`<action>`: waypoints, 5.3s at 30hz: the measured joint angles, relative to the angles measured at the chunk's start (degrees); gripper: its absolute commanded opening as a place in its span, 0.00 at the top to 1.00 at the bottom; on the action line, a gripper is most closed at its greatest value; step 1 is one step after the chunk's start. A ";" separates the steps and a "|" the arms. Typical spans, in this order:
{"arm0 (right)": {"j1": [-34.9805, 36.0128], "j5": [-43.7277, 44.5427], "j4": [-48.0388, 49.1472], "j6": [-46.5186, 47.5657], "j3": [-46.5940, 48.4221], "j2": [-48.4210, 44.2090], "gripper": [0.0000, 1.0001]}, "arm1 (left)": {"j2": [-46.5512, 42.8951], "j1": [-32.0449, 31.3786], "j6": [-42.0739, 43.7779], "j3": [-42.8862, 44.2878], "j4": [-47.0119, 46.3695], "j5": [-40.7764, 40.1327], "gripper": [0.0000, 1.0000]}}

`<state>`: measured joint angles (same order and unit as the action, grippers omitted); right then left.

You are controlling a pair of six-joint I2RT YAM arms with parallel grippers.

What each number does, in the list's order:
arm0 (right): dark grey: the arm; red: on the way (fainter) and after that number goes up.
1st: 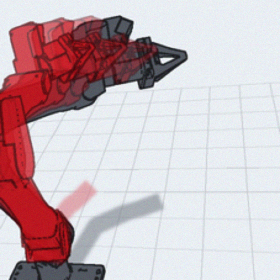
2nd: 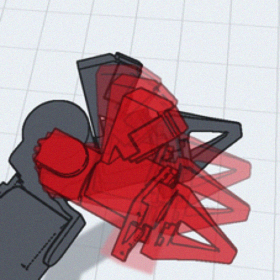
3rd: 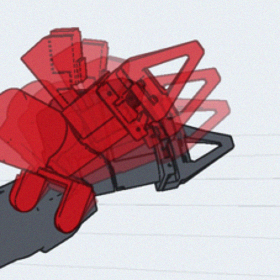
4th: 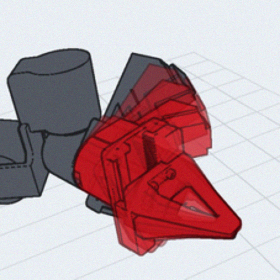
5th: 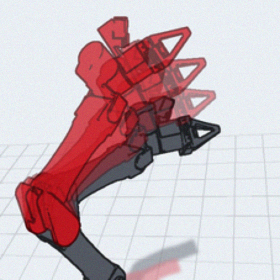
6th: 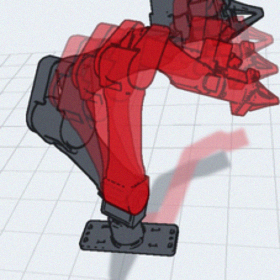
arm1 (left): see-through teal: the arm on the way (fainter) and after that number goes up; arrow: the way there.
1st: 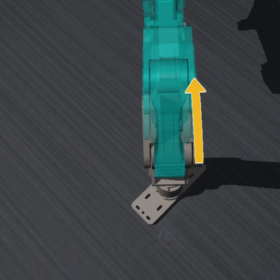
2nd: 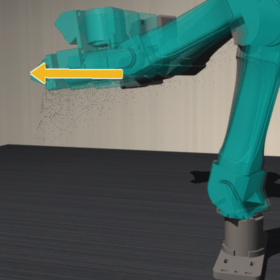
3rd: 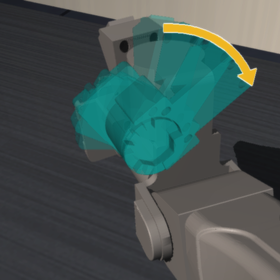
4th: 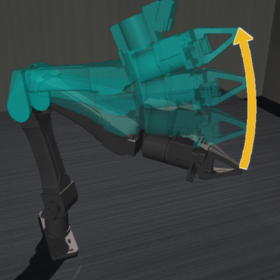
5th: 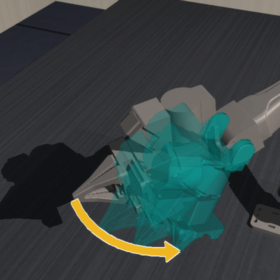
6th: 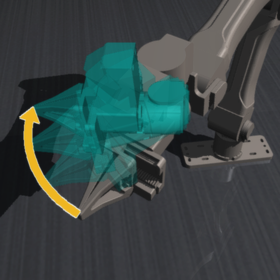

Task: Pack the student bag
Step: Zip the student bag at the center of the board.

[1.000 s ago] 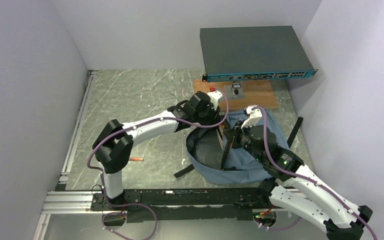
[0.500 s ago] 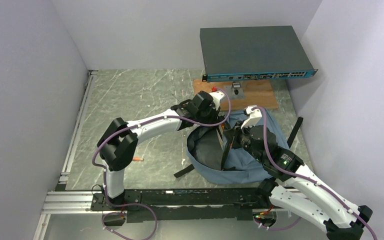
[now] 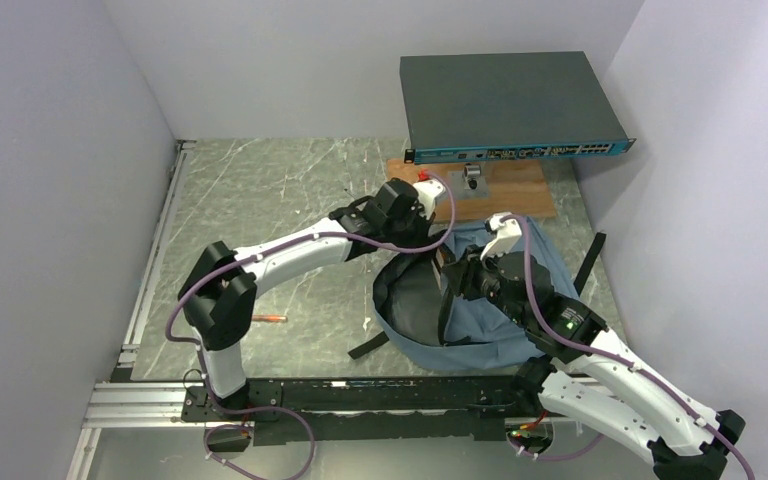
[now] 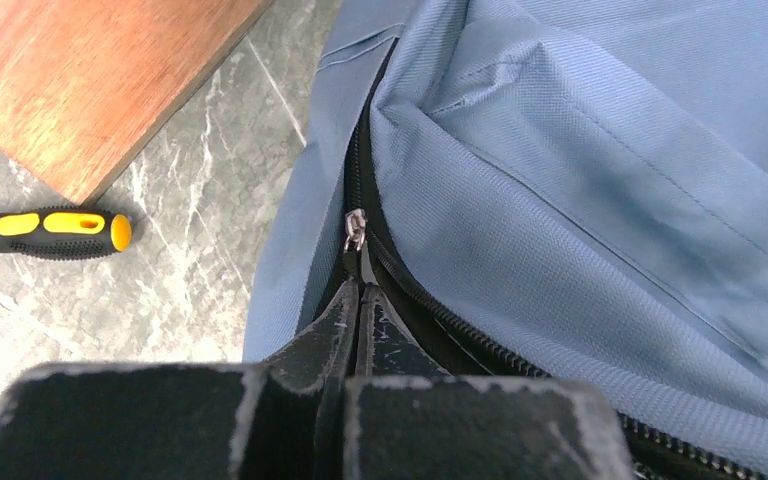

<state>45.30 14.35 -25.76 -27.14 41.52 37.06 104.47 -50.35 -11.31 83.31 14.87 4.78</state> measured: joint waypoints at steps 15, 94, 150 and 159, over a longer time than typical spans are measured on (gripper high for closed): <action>-2.93 0.87 -1.81 0.76 6.99 6.14 0.14 | -1.92 4.26 -4.33 -3.28 -0.26 7.61 1.00; -2.93 -25.59 -2.51 -49.24 12.15 28.81 0.60 | -28.33 6.34 -14.93 -25.11 5.09 16.31 1.00; -2.93 -31.30 6.23 -64.98 7.69 40.19 1.00 | -30.97 6.45 -8.24 -26.34 8.59 22.01 0.49; -2.95 -32.48 16.11 -45.48 0.02 35.80 1.00 | -45.09 8.98 -14.73 -34.47 0.96 18.91 0.30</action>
<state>42.35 -18.13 -9.65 -72.62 41.54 72.86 59.37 -41.36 -26.04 48.84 15.84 23.68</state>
